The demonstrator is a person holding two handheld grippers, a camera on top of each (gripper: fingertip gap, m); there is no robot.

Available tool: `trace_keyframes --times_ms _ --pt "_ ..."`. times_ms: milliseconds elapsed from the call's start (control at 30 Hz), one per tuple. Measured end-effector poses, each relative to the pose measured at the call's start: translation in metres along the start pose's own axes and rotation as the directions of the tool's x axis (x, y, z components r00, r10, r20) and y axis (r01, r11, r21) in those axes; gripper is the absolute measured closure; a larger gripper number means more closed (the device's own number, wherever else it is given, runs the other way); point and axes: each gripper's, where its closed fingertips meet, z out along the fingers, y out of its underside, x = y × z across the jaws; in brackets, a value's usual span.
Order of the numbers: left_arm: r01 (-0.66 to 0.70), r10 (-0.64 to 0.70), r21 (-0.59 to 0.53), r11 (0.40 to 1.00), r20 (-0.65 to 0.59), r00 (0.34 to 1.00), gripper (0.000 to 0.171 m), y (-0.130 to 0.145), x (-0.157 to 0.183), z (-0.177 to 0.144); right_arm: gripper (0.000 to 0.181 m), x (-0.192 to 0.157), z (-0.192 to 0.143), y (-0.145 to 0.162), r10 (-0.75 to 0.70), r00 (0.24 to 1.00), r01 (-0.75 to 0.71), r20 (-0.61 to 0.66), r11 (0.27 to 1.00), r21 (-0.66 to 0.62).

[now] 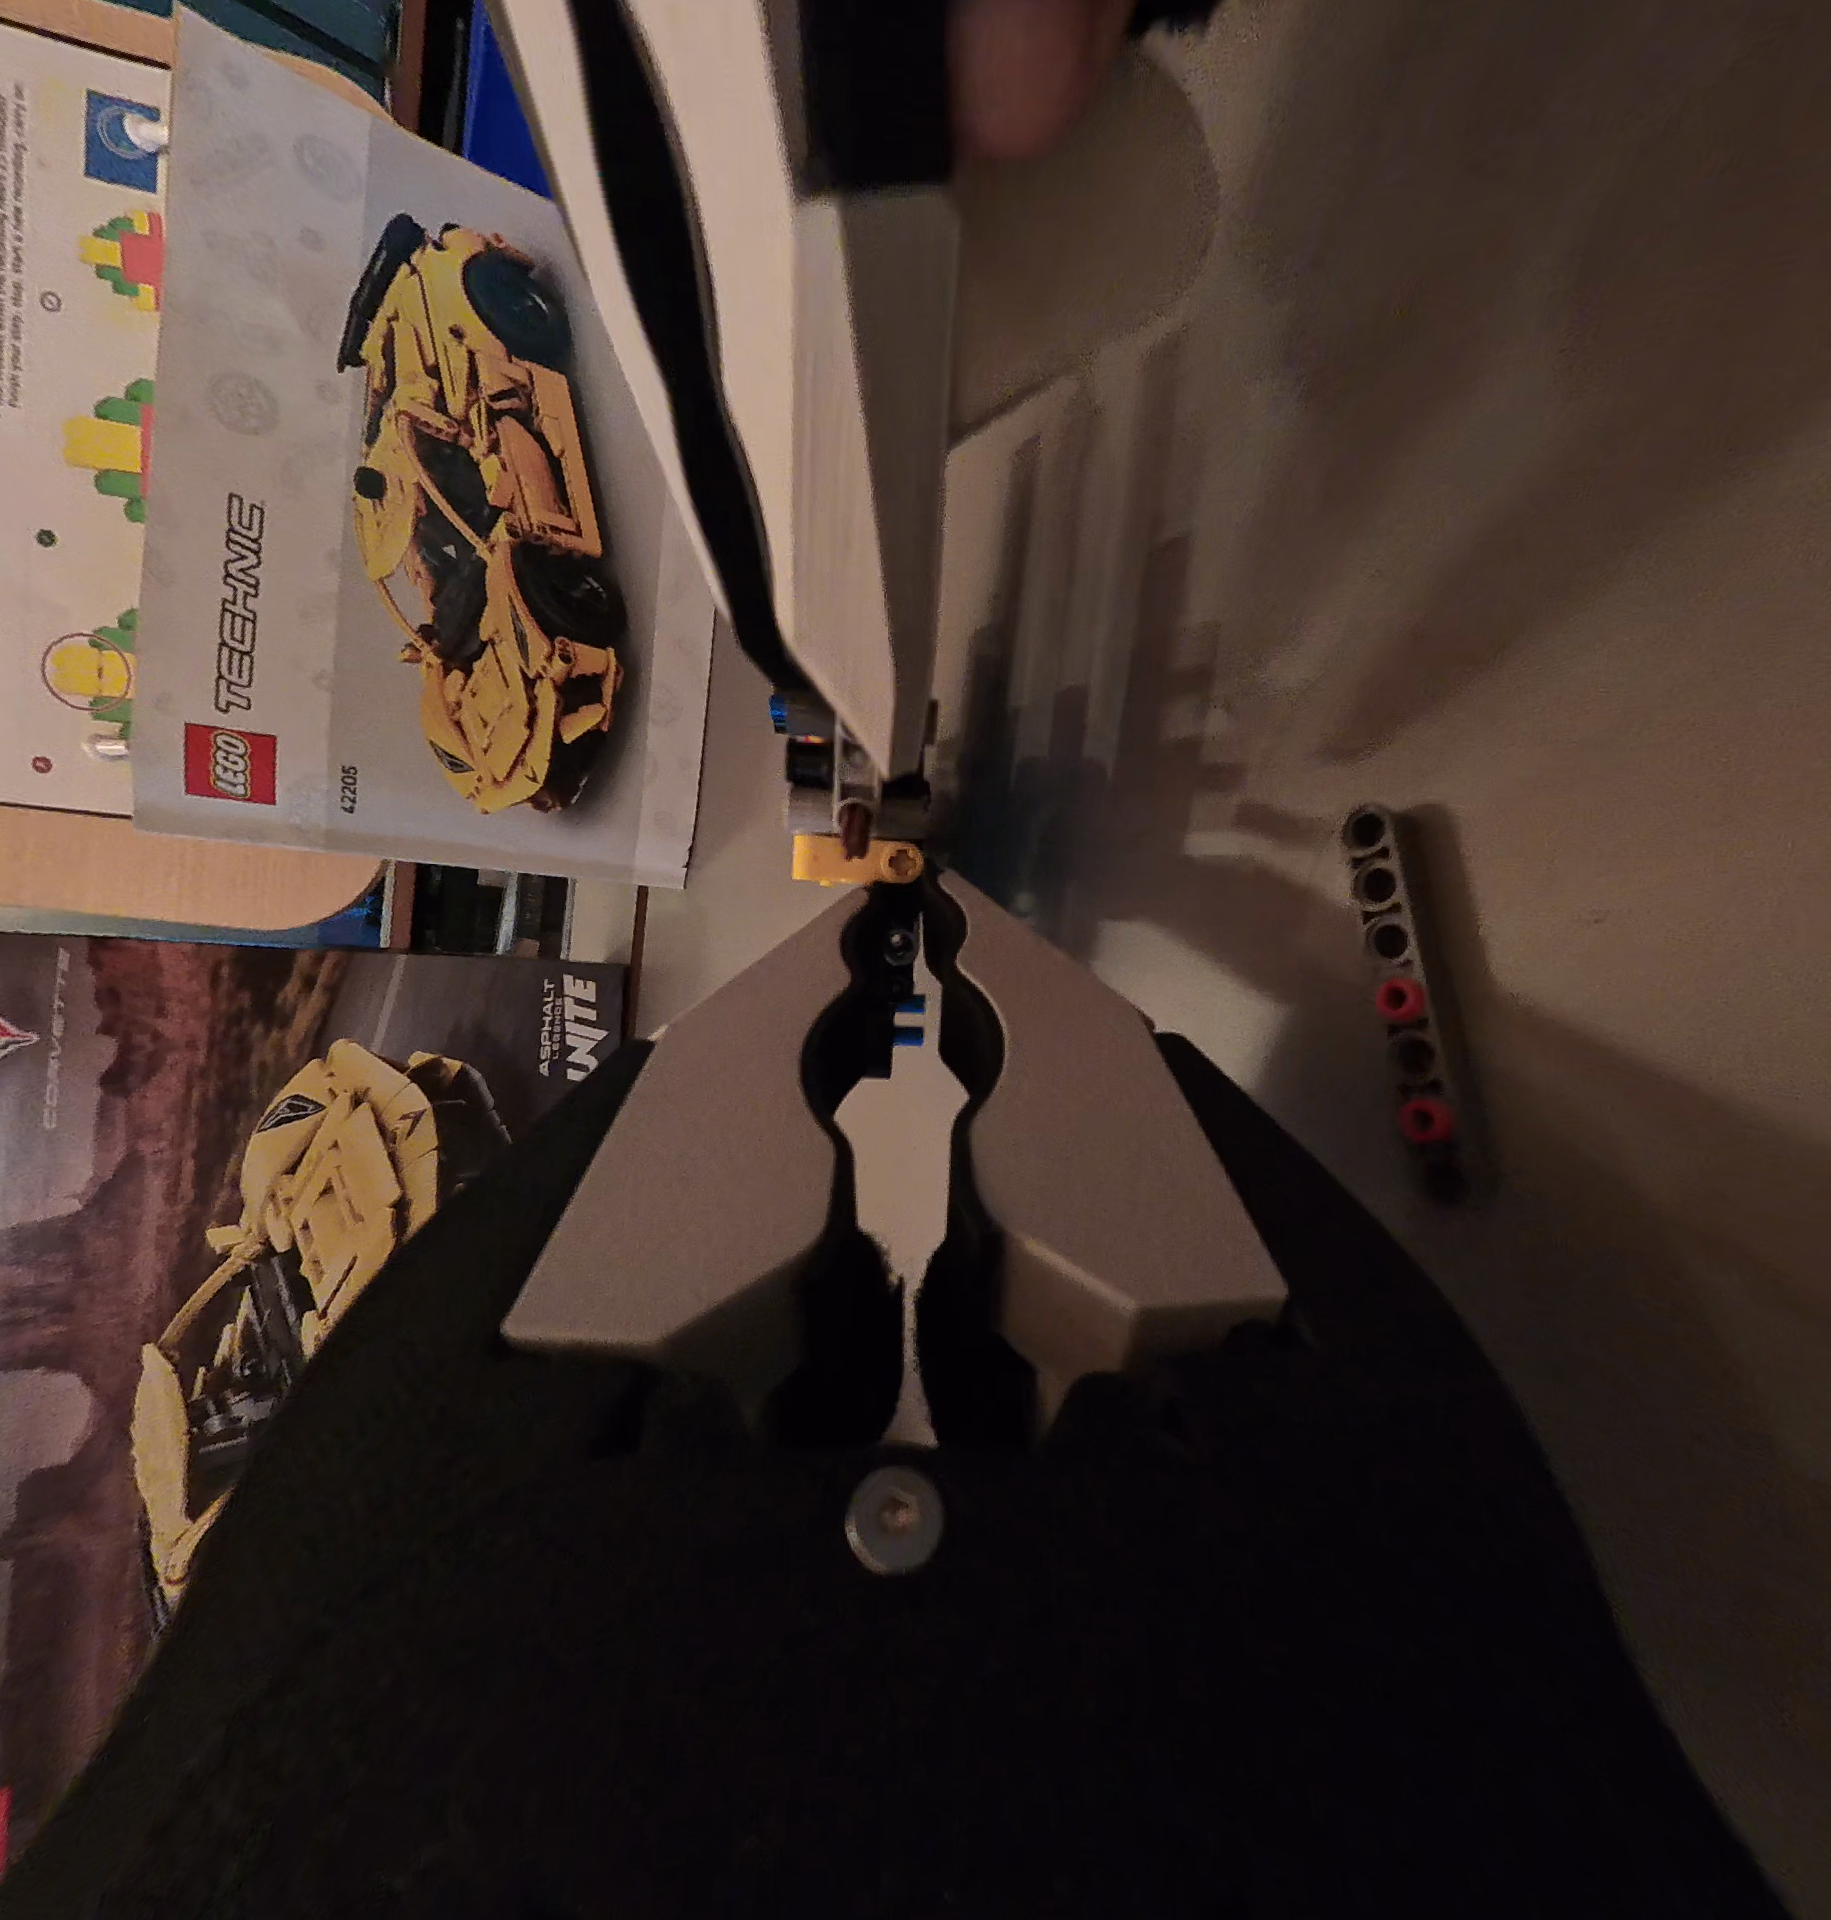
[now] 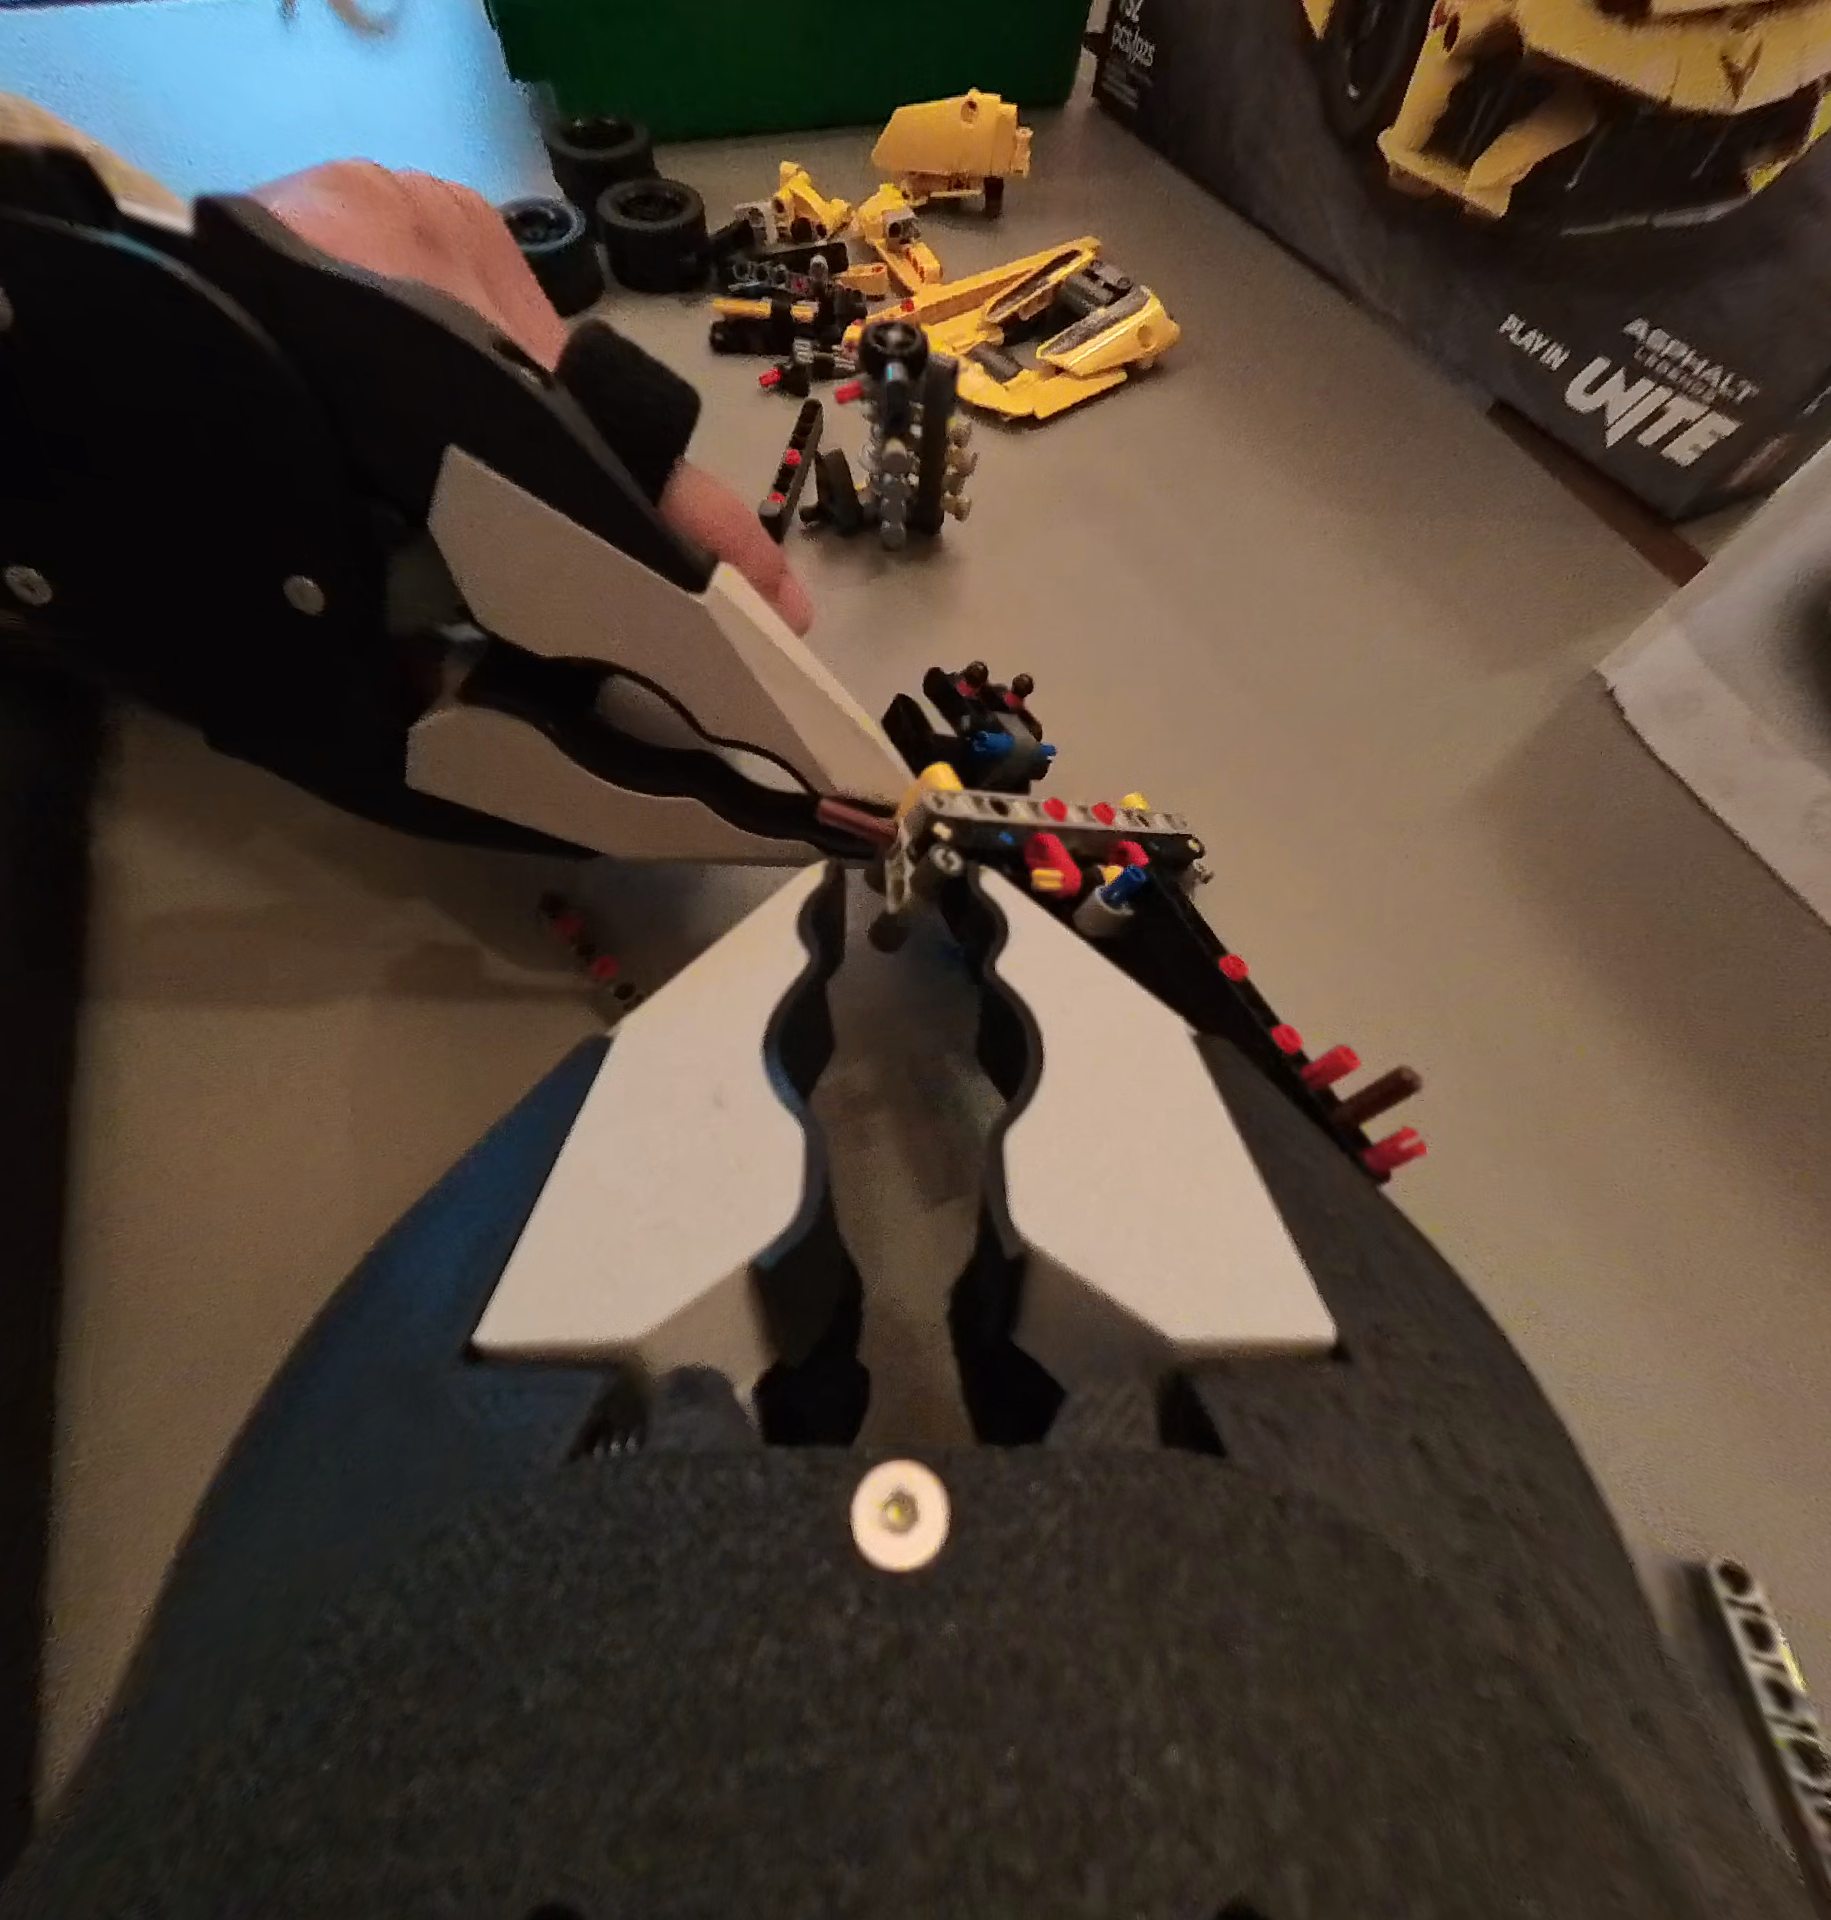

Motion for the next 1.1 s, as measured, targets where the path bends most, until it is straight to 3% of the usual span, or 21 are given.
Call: trace_keyframes --times_ms 33,200,333,467,667,867,967,1100 --pt "0.000 0.000 -0.007 1.000 -0.010 1.000 0.166 0.000 0.003 0.001 0.170 0.002 0.002 0.003 0.041 0.999 -0.041 0.007 0.999 -0.010" --pt "0.042 -0.040 0.052 0.998 -0.042 0.998 0.165 -0.009 0.006 -0.003 0.173 0.002 -0.008 0.011 0.157 0.979 -0.151 0.131 0.987 -0.049" --pt "0.252 -0.233 0.133 0.959 -0.139 0.962 0.147 -0.014 -0.007 -0.017 0.175 0.013 -0.013 0.028 0.126 0.987 -0.116 0.104 0.989 -0.096" --pt "0.393 -0.328 0.225 0.892 -0.279 0.903 0.133 -0.025 -0.007 -0.026 0.175 0.000 -0.012 0.029 0.107 0.976 -0.089 0.188 0.991 -0.100" --pt "0.283 -0.202 0.205 0.937 -0.342 0.918 0.127 -0.025 0.024 -0.022 0.174 -0.027 -0.004 0.025 0.051 0.954 -0.029 0.295 0.997 -0.078" --pt "0.022 0.012 0.164 0.986 -0.201 0.980 0.138 -0.020 0.037 -0.008 0.175 -0.032 0.001 0.032 0.103 0.943 -0.066 0.317 0.990 -0.126" --pt "0.008 0.025 0.168 0.986 -0.193 0.981 0.138 -0.023 0.038 -0.007 0.175 -0.031 -0.001 0.035 0.123 0.937 -0.079 0.326 0.986 -0.144" --pt "-0.018 0.054 0.183 0.983 -0.193 0.980 0.139 -0.023 0.040 -0.007 0.175 -0.032 -0.002 0.036 0.016 0.954 0.033 0.299 0.987 -0.158"
